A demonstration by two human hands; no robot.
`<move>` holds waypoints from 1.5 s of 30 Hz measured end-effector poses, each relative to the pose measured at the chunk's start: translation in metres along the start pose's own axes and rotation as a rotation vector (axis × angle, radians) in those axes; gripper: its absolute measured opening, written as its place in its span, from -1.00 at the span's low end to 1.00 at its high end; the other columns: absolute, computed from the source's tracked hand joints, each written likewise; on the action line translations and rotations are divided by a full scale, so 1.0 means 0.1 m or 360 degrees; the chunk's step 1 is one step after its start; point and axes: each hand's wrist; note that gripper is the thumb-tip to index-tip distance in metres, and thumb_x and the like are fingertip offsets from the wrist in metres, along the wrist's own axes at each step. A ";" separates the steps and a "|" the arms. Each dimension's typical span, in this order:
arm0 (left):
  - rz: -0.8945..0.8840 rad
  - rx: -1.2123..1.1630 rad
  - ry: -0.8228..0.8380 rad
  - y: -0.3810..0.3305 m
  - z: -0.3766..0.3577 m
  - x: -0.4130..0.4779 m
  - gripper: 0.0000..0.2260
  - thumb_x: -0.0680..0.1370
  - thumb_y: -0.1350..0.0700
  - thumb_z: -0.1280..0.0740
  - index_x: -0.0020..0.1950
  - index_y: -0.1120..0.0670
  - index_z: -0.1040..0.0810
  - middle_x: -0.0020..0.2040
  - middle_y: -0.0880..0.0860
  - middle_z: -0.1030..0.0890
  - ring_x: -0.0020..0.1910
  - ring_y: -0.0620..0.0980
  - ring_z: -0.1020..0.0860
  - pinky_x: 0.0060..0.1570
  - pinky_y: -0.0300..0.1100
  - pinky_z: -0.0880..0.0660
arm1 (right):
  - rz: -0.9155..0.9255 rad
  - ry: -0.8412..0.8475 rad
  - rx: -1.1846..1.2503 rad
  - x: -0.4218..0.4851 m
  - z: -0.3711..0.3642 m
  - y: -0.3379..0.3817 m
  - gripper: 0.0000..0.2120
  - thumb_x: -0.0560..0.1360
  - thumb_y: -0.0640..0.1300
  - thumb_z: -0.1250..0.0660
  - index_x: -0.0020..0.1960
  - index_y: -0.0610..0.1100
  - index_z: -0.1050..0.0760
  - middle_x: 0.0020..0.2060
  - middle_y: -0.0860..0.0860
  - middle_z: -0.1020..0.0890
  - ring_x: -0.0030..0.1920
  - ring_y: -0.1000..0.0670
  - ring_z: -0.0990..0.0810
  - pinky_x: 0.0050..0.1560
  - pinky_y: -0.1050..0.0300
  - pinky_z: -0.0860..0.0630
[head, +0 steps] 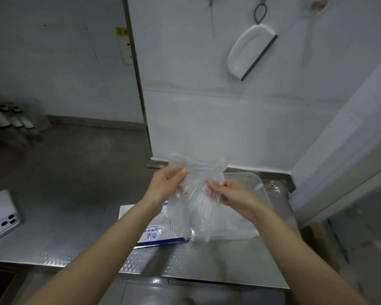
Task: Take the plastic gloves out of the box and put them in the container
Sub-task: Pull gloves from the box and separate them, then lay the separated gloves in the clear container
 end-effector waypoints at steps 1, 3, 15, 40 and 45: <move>0.0004 0.0041 -0.0033 0.01 -0.02 0.00 -0.90 0.57 0.16 -0.32 -0.01 0.15 -0.60 -0.23 0.04 -0.60 -0.34 -0.14 -0.54 -0.36 -0.27 -0.52 | 0.0023 -0.0053 0.0084 0.01 0.00 -0.01 -0.86 0.52 -0.10 -0.33 -0.11 -0.17 -0.58 -0.27 -0.01 -0.63 -0.28 0.13 -0.58 -0.16 0.31 -0.51; 0.0015 0.0142 -0.0105 0.02 -0.05 0.01 -0.87 0.56 0.10 -0.33 -0.16 0.09 -0.56 -0.34 0.01 -0.54 -0.45 -0.19 -0.49 -0.42 -0.25 -0.42 | 0.0094 -0.0224 0.0177 0.03 0.04 -0.02 -0.83 0.53 -0.16 -0.33 -0.22 -0.17 -0.53 -0.38 0.00 -0.58 -0.42 0.16 -0.53 -0.36 0.36 -0.46; 0.0495 -0.0038 0.0642 0.11 -0.12 0.14 -0.65 0.48 -0.01 -0.37 0.19 0.15 -0.54 0.11 0.09 -0.63 0.10 0.02 -0.61 0.17 -0.07 -0.51 | 0.0344 -0.0396 -0.0016 0.02 0.42 0.00 -0.97 0.52 -0.26 -0.32 -0.07 -0.20 -0.54 -0.46 0.10 -0.54 -0.55 0.23 -0.40 -0.45 0.35 -0.46; -0.0537 0.2452 0.0033 0.55 -0.74 0.31 -0.54 0.47 0.38 -0.26 0.29 0.13 -0.21 0.23 0.09 -0.30 0.11 0.02 -0.44 -0.23 -0.23 -0.38 | 0.0043 -0.0598 -0.1926 0.65 0.69 -0.72 -0.78 0.57 -0.13 -0.21 0.17 -0.21 -0.43 0.11 -0.16 -0.57 0.11 -0.17 -0.54 0.00 0.08 -0.43; -0.0620 0.2601 0.0740 0.74 -0.82 0.40 -0.54 0.47 0.40 -0.23 0.35 0.14 -0.30 0.33 0.15 -0.31 0.27 0.11 -0.34 0.18 -0.10 -0.32 | -0.0045 -0.0453 -0.2198 0.68 0.67 -0.74 -0.75 0.59 -0.14 -0.19 0.24 -0.19 -0.38 0.15 -0.13 -0.56 0.16 -0.14 -0.54 0.04 0.08 -0.44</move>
Point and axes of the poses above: each hand's wrist, its own x-axis towards the middle knuckle, its own z-axis out of the back of the hand, y = z × x
